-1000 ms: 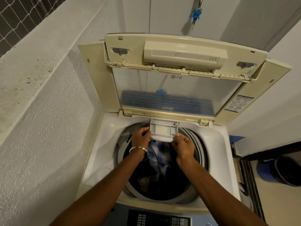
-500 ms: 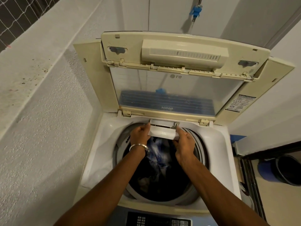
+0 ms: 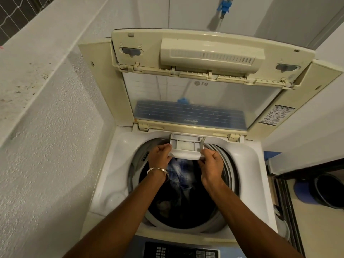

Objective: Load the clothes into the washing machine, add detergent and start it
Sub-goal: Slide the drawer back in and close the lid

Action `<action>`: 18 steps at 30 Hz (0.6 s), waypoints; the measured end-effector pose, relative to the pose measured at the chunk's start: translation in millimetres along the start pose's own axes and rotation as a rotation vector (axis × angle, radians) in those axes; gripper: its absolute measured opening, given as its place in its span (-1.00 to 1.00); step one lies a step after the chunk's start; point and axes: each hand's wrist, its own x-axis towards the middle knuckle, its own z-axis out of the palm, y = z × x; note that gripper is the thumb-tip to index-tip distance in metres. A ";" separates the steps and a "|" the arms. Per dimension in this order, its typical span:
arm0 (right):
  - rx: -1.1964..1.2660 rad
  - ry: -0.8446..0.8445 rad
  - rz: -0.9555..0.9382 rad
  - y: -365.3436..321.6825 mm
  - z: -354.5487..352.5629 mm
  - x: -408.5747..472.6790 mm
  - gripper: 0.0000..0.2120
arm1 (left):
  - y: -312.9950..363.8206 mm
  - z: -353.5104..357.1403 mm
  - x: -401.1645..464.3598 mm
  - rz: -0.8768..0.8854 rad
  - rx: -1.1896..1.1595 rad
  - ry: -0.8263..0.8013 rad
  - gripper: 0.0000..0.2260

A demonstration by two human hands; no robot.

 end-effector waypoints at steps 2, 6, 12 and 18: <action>0.024 -0.010 0.017 1.4 -1.4 0.2 -0.88 | -1.7 -2.2 -0.3 -0.005 -0.017 -0.015 -0.91; 0.091 -0.036 0.063 1.8 -3.3 3.6 -0.85 | -2.7 -4.1 -2.2 -0.017 -0.064 -0.051 -0.87; 0.132 -0.076 0.105 0.4 -6.4 7.3 -0.82 | -2.4 -1.0 -0.6 -0.019 -0.085 -0.044 -0.86; 0.073 -0.058 0.060 -1.7 -2.7 5.0 -0.77 | -1.7 3.6 0.7 0.023 -0.036 0.020 -0.85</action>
